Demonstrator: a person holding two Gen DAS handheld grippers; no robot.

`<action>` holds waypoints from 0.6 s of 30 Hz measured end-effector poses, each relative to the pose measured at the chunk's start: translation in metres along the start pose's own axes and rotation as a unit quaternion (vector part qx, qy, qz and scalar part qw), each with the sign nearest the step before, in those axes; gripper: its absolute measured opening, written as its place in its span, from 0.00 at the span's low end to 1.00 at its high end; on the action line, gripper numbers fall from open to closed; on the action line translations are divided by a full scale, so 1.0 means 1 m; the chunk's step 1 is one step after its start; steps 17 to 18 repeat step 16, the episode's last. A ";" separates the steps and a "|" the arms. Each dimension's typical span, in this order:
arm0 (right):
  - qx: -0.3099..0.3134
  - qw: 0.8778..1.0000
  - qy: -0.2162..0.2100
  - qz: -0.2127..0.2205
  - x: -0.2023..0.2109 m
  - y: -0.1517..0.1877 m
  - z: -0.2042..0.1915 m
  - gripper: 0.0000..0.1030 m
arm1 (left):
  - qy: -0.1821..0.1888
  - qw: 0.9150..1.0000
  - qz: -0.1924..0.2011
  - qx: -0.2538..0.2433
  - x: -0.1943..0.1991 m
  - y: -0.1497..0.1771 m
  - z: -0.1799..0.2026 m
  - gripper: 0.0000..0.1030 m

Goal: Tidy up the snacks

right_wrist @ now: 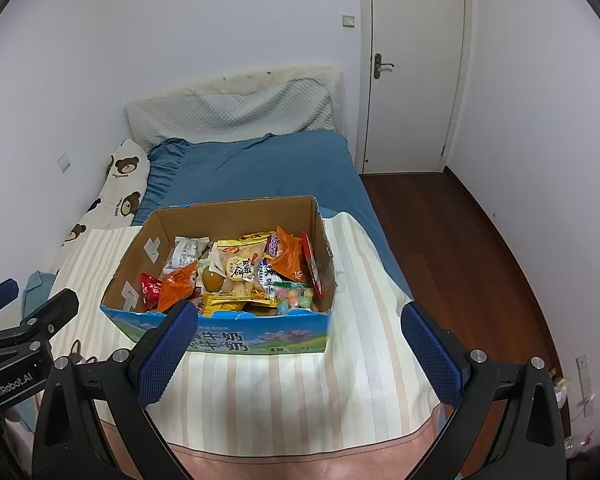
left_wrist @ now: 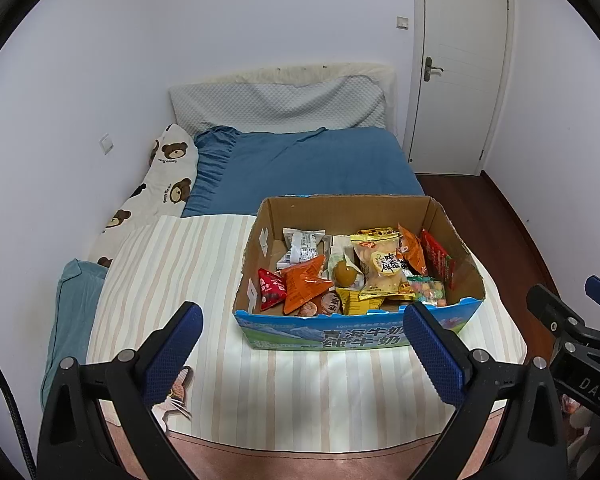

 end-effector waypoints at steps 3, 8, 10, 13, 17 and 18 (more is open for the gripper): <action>-0.002 1.000 0.002 -0.001 0.000 0.001 0.001 1.00 | 0.000 1.000 0.001 0.000 0.000 0.000 0.001 1.00; -0.002 1.000 0.002 0.000 0.001 0.000 0.001 1.00 | 0.000 1.000 0.001 -0.001 0.000 0.001 0.001 1.00; -0.002 1.000 0.003 0.000 0.001 0.000 0.001 1.00 | 0.000 1.000 0.001 -0.001 0.000 0.001 0.001 1.00; -0.003 1.000 0.003 -0.001 0.002 0.001 0.001 1.00 | -0.001 1.000 0.002 -0.001 0.000 0.001 0.001 1.00; -0.003 1.000 0.003 0.000 0.002 0.001 0.001 1.00 | -0.002 1.000 0.002 0.002 0.001 0.000 0.001 1.00; -0.003 1.000 0.003 0.000 0.002 0.001 0.001 1.00 | -0.002 1.000 0.002 0.002 0.001 0.000 0.001 1.00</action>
Point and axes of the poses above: each gripper's, at about its wrist camera, not at the fingertips, and x roughly against the way its jaws point, z to its right, y to its underside, the point moved 8 cm from there along -x, roughly the way its jaws point, and after that the axes turned 2 degrees about z, right-handed, at the moved point
